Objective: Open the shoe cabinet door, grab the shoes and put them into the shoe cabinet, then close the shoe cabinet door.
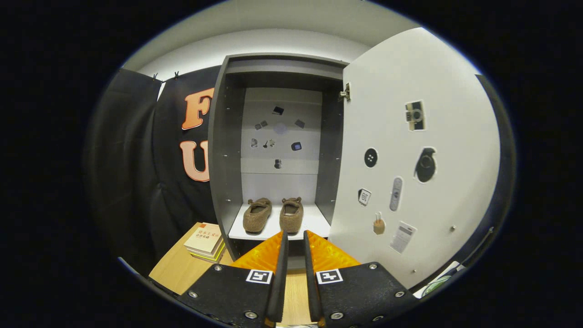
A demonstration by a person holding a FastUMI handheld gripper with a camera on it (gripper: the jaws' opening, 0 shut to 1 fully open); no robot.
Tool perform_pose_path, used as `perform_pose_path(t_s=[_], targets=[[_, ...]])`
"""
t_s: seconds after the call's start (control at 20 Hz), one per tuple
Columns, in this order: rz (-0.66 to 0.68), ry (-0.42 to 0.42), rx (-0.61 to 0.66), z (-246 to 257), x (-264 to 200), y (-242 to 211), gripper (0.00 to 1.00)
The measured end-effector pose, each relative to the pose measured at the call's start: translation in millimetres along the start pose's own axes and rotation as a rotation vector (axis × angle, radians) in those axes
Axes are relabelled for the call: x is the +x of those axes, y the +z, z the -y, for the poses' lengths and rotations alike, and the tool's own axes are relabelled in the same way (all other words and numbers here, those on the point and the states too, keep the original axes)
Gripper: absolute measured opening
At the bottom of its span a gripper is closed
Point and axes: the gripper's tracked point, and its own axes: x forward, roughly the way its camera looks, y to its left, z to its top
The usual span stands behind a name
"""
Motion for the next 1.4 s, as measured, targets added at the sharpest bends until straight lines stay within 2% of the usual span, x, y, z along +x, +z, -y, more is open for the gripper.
perform_pose_path(t_s=[0.3,0.5,0.75,1.2,1.4], targets=[[0.002,-0.097,0.012,54.9,-62.3,-13.8,0.24],[-0.006,-0.212,0.025,112.4,-92.6,-26.3,0.25],[-0.010,-0.301,0.071,173.3,-103.3,-37.7,0.27],[-0.030,-0.286,0.099,220.8,-41.4,-61.4,0.30],[0.019,-0.220,0.183,213.7,-23.1,-52.6,0.32]])
